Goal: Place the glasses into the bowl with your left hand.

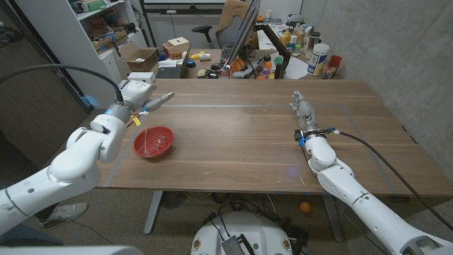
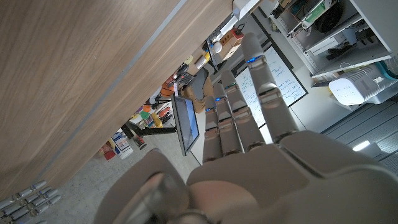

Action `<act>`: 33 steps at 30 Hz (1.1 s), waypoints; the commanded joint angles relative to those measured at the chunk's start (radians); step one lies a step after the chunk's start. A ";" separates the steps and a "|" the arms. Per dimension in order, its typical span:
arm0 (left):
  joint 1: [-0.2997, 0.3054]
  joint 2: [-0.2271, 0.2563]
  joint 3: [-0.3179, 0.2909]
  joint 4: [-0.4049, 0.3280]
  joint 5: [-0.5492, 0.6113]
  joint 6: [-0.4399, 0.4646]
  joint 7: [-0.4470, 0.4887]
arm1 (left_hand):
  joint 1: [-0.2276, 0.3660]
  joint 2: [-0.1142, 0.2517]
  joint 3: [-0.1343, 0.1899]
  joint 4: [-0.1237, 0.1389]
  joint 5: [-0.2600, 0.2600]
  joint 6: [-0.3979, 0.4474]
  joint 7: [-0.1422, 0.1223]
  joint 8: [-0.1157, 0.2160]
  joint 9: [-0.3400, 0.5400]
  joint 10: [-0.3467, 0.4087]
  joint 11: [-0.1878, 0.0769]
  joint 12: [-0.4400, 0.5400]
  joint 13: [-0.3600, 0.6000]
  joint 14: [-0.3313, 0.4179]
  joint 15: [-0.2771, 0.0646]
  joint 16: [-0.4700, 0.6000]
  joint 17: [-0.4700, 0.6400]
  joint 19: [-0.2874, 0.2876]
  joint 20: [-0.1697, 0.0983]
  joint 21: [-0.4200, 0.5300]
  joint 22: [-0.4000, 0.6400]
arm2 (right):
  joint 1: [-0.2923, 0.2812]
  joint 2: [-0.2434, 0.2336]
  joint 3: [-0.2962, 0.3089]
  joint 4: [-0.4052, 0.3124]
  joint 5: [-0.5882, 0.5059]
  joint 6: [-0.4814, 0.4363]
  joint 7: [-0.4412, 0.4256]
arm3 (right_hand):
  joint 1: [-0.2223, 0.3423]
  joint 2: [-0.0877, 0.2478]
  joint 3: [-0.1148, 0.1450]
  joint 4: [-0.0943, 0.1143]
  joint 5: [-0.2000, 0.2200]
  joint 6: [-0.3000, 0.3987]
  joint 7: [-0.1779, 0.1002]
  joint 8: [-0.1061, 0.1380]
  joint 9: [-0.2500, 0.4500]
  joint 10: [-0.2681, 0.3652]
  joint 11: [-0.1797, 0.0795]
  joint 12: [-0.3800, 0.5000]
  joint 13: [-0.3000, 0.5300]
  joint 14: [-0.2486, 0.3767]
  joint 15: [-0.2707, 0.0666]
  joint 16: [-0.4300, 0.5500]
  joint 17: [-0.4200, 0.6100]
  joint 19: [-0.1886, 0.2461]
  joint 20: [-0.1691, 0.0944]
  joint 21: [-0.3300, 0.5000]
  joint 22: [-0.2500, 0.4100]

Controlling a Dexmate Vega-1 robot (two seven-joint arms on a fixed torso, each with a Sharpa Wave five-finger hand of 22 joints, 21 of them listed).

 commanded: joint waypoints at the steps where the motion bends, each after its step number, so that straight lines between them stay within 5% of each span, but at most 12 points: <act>1: -0.008 -0.033 -0.038 0.010 -0.088 -0.055 0.043 | -0.027 0.006 -0.007 0.001 0.011 -0.027 0.018 -0.001 0.002 -0.032 0.012 -0.002 -0.001 -0.038 0.016 -0.004 0.003 -0.022 0.004 -0.029 0.003 | -0.014 0.002 0.001 -0.018 -0.010 -0.009 -0.021 | -0.004 0.059 0.003 -0.002 0.004 0.004 0.001 0.003 0.002 0.006 0.002 0.001 0.006 0.007 0.002 -0.004 0.003 -0.009 -0.068 -0.001 0.005; 11: -0.005 -0.057 -0.073 0.024 -0.169 -0.113 0.067 | -0.096 0.031 -0.011 0.002 0.033 -0.125 0.012 -0.001 -0.001 -0.145 0.022 0.000 -0.005 -0.180 0.053 -0.003 0.002 -0.135 0.009 -0.159 0.007 | -0.018 0.003 0.000 -0.029 -0.019 -0.017 -0.033 | -0.003 0.059 0.003 -0.002 0.004 0.003 0.002 0.003 0.002 0.005 -0.001 0.000 0.006 0.007 0.002 -0.004 0.003 -0.010 -0.068 -0.002 0.005; 17: 0.002 -0.072 -0.092 0.031 -0.201 -0.155 0.094 | -0.135 0.041 0.002 0.003 0.047 -0.213 -0.013 -0.002 -0.005 -0.250 0.020 -0.004 -0.010 -0.304 0.067 -0.005 0.001 -0.207 0.012 -0.239 0.010 | -0.030 0.000 0.002 -0.044 -0.023 -0.021 -0.043 | -0.003 0.059 0.003 -0.002 0.004 0.004 0.002 0.003 0.002 0.005 0.001 0.000 0.006 0.007 0.002 -0.004 0.003 -0.010 -0.067 -0.002 0.005; 33: 0.009 -0.107 -0.148 0.075 -0.275 -0.305 0.149 | -0.162 0.036 0.014 0.003 0.053 -0.306 -0.044 -0.002 -0.010 -0.412 0.004 -0.012 -0.023 -0.459 0.087 -0.010 -0.001 -0.326 0.013 -0.271 0.012 | -0.123 -0.011 0.015 -0.160 -0.060 -0.047 -0.119 | -0.004 0.058 0.002 -0.002 0.004 0.004 0.002 0.003 0.002 0.005 0.001 0.001 0.006 0.007 0.001 -0.004 0.003 -0.010 -0.067 -0.001 0.005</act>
